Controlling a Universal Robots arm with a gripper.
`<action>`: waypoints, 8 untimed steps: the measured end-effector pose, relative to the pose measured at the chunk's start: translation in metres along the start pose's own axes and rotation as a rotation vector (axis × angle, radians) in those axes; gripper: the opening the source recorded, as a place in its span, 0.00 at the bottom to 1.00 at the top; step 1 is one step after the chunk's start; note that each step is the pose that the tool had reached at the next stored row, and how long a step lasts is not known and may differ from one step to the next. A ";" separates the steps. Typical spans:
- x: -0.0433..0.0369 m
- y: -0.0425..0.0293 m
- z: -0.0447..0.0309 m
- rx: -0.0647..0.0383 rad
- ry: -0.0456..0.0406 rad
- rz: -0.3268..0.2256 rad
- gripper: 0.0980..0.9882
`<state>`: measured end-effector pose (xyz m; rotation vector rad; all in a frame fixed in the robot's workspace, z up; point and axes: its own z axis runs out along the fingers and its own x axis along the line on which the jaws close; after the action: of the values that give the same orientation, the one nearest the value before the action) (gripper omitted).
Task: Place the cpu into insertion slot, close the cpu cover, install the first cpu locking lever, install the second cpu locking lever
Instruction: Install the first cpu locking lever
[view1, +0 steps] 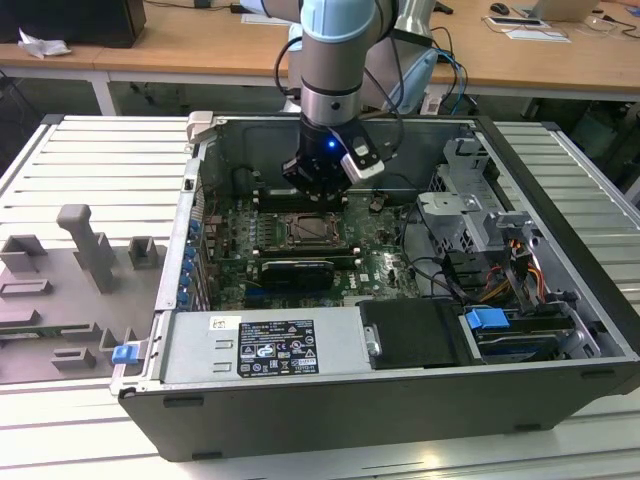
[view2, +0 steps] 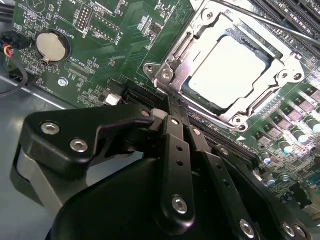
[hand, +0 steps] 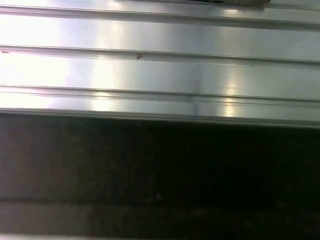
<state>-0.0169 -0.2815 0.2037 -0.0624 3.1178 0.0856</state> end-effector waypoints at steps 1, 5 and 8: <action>0.0000 0.0000 0.0004 0.001 0.0000 0.000 0.01; -0.0001 -0.0001 0.0015 0.003 0.0002 0.000 0.01; -0.0002 -0.0001 0.0018 0.003 0.0005 0.000 0.01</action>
<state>-0.0167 -0.2815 0.2020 -0.0630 3.1183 0.0815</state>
